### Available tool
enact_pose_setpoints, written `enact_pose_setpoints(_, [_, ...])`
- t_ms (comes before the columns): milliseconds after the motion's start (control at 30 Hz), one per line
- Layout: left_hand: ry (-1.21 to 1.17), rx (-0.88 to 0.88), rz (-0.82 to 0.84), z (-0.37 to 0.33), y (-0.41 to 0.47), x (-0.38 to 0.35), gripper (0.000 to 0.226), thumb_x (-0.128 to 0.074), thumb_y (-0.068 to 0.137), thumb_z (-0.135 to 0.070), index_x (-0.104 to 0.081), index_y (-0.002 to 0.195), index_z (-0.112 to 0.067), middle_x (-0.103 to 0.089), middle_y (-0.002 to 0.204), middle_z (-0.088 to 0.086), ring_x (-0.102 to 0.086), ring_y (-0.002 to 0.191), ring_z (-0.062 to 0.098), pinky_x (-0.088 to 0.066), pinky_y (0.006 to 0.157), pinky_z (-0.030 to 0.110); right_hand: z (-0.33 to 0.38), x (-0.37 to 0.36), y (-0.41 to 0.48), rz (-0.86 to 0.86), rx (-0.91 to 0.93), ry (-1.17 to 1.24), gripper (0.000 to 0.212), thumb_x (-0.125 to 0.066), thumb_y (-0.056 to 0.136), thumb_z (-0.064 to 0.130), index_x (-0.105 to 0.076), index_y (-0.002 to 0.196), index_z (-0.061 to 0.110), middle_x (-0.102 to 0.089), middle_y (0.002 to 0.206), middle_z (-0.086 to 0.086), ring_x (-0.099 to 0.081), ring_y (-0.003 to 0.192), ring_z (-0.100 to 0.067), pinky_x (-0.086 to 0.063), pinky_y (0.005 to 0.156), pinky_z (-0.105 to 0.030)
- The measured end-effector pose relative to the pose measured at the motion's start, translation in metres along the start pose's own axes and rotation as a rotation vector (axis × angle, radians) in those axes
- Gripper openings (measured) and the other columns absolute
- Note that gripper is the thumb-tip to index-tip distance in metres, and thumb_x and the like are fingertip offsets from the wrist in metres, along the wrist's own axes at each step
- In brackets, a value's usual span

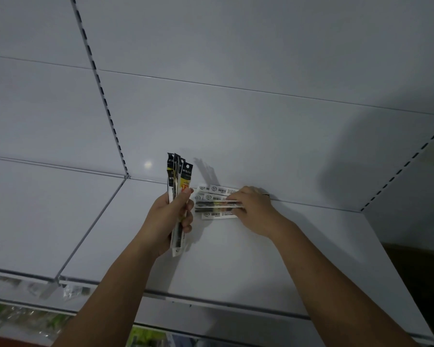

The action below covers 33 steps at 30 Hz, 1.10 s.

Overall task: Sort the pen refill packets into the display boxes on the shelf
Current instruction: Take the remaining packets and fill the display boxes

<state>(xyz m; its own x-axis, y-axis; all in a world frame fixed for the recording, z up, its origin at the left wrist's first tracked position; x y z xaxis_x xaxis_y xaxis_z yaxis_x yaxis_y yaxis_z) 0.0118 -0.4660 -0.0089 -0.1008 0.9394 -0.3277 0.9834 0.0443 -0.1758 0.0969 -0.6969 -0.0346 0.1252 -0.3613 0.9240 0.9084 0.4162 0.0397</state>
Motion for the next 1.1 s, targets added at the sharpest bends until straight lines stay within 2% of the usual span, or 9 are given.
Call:
enact_pose_setpoints(167, [0.009, -0.001, 0.019, 0.000, 0.000, -0.001, 0.023, -0.063, 0.104, -0.032, -0.058, 0.112, -0.012, -0.052, 0.075, 0.003, -0.039, 0.056, 0.019, -0.036, 0.052, 0.030, -0.006, 0.009, -0.005, -0.014, 0.071, -0.017, 0.031, -0.067, 0.095, 0.016, -0.072, 0.121, 0.031, -0.062, 0.109, 0.009, -0.055, 0.107, -0.019, -0.037, 0.106, -0.042])
enact_pose_setpoints(333, [0.027, -0.010, 0.025, -0.001, 0.000, -0.005, 0.021, -0.063, 0.104, -0.030, -0.058, 0.113, -0.011, -0.053, 0.075, 0.003, -0.041, 0.055, 0.018, -0.037, 0.051, 0.030, -0.002, 0.010, -0.007, -0.029, 0.077, 0.006, 0.027, -0.076, 0.090, 0.038, -0.071, 0.117, 0.038, -0.060, 0.101, 0.017, -0.058, 0.102, -0.017, -0.040, 0.104, -0.045])
enact_pose_setpoints(533, [0.042, -0.003, 0.021, 0.000, -0.001, -0.004, 0.022, -0.062, 0.104, -0.031, -0.058, 0.112, -0.011, -0.054, 0.075, 0.005, -0.042, 0.054, 0.019, -0.038, 0.051, 0.030, -0.007, 0.019, -0.014, -0.015, -0.015, 0.017, 0.048, -0.082, 0.083, 0.046, -0.068, 0.127, 0.034, -0.058, 0.105, 0.012, -0.053, 0.106, -0.018, -0.043, 0.098, -0.042])
enact_pose_setpoints(600, [0.050, -0.005, 0.024, 0.000, -0.001, -0.003, 0.022, -0.062, 0.104, -0.032, -0.058, 0.111, -0.011, -0.053, 0.076, 0.005, -0.042, 0.055, 0.019, -0.037, 0.052, 0.030, -0.013, 0.020, -0.016, 0.005, -0.042, -0.004, 0.044, -0.080, 0.084, 0.047, -0.069, 0.124, 0.035, -0.055, 0.101, 0.013, -0.053, 0.106, -0.018, -0.044, 0.098, -0.043])
enact_pose_setpoints(700, [0.053, -0.002, 0.021, 0.002, 0.000, -0.002, 0.023, -0.063, 0.104, -0.032, -0.058, 0.112, -0.011, -0.053, 0.076, 0.006, -0.042, 0.055, 0.019, -0.038, 0.052, 0.030, -0.017, 0.020, -0.017, -0.015, -0.011, 0.013, 0.027, -0.078, 0.088, 0.035, -0.073, 0.114, 0.035, -0.050, 0.090, 0.019, -0.055, 0.100, -0.017, -0.047, 0.096, -0.044])
enact_pose_setpoints(833, [0.061, -0.003, 0.026, 0.002, 0.000, -0.002, 0.024, -0.063, 0.103, -0.032, -0.058, 0.111, -0.010, -0.054, 0.075, 0.005, -0.043, 0.054, 0.019, -0.038, 0.052, 0.030, -0.012, 0.020, -0.019, -0.008, 0.002, 0.065, 0.024, -0.078, 0.089, 0.030, -0.075, 0.113, 0.032, -0.058, 0.095, 0.015, -0.058, 0.097, -0.014, -0.050, 0.090, -0.037])
enact_pose_setpoints(933, [0.074, -0.009, 0.039, 0.001, 0.000, -0.002, 0.024, -0.064, 0.102, -0.034, -0.057, 0.105, -0.011, -0.054, 0.077, 0.006, -0.043, 0.055, 0.019, -0.039, 0.053, 0.031, -0.007, 0.020, -0.024, 0.009, 0.021, 0.116, 0.010, -0.069, 0.097, 0.030, -0.074, 0.105, 0.032, -0.062, 0.091, 0.014, -0.061, 0.085, -0.006, -0.049, 0.076, -0.026])
enact_pose_setpoints(1000, [0.078, -0.011, 0.041, 0.001, 0.000, -0.003, 0.024, -0.065, 0.102, -0.034, -0.056, 0.101, -0.012, -0.054, 0.077, 0.006, -0.043, 0.055, 0.020, -0.039, 0.053, 0.031, -0.004, 0.021, -0.027, 0.011, 0.024, 0.144, 0.009, -0.064, 0.100, 0.030, -0.071, 0.095, 0.029, -0.064, 0.082, 0.010, -0.063, 0.073, -0.009, -0.050, 0.066, -0.027])
enact_pose_setpoints(1100, [0.080, -0.013, 0.036, 0.000, 0.000, -0.003, 0.024, -0.064, 0.103, -0.033, -0.057, 0.104, -0.010, -0.055, 0.077, 0.006, -0.044, 0.054, 0.020, -0.038, 0.053, 0.031, -0.002, 0.022, -0.027, 0.005, 0.025, 0.045, 0.012, -0.068, 0.095, 0.035, -0.072, 0.106, 0.032, -0.062, 0.086, 0.015, -0.062, 0.082, -0.009, -0.052, 0.076, -0.033])
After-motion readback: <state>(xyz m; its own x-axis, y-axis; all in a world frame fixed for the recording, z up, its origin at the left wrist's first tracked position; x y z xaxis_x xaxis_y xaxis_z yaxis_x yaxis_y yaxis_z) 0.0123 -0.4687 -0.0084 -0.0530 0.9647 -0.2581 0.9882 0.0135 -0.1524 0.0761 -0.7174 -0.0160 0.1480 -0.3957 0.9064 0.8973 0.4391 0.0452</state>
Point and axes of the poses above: each hand's wrist, its own y-axis towards the middle knuckle, its own x-axis out of the back of the hand, z = x × y, the point moved 1 cm from there along y, towards the middle knuckle
